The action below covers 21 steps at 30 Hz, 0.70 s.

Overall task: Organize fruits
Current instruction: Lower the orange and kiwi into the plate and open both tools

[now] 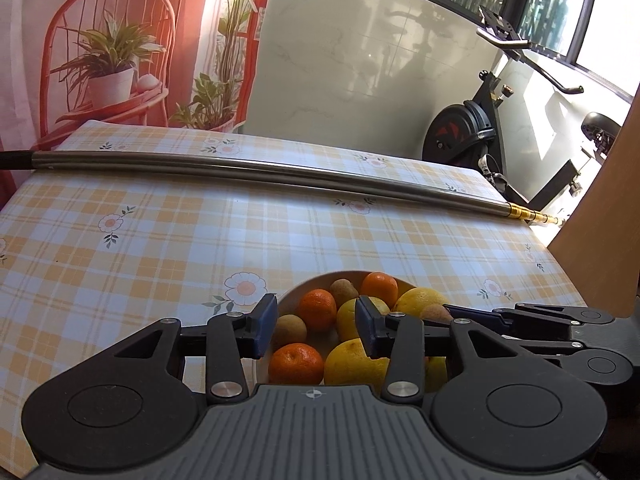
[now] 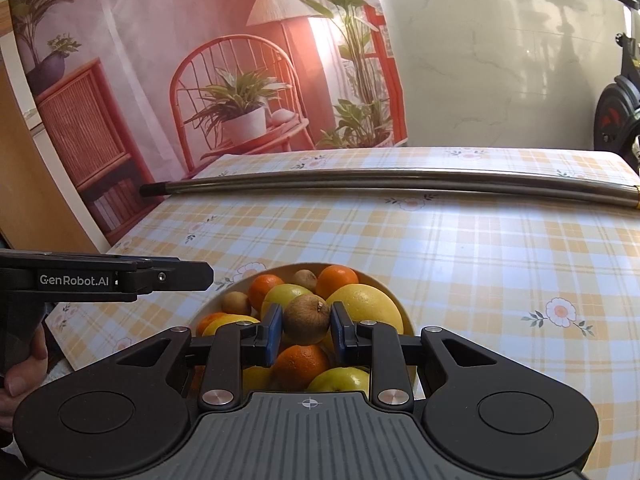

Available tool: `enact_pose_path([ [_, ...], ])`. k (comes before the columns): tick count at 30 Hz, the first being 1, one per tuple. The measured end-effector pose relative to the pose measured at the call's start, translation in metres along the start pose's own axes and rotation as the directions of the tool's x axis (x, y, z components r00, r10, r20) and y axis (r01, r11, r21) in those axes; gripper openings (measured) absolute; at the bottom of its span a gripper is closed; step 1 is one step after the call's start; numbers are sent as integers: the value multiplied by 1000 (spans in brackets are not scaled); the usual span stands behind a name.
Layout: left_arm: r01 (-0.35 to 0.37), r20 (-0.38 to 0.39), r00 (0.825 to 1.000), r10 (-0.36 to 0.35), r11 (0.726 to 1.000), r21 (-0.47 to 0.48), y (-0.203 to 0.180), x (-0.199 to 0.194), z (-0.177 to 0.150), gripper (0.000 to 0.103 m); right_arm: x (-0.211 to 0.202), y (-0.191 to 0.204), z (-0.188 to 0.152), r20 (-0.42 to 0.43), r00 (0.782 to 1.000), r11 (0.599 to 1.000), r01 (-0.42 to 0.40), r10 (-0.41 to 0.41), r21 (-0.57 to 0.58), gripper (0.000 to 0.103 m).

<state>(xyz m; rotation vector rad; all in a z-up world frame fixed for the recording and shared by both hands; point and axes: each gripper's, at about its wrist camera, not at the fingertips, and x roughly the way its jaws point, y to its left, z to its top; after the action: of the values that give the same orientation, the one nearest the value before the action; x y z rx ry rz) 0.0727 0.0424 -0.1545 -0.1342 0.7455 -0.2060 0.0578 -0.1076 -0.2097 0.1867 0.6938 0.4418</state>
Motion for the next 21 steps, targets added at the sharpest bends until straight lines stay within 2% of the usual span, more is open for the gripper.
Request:
enact_pose_path([
  [7,-8,-1,1000,8,1000,-11,3,1,-2,45,10,11,-2,-16,1000,999,9,-9,-49,23],
  [21,-13,-18,1000,13,1000,-11,2,4,-4,49,11,10,-1,-19,1000,999,6,-7,-48,24],
])
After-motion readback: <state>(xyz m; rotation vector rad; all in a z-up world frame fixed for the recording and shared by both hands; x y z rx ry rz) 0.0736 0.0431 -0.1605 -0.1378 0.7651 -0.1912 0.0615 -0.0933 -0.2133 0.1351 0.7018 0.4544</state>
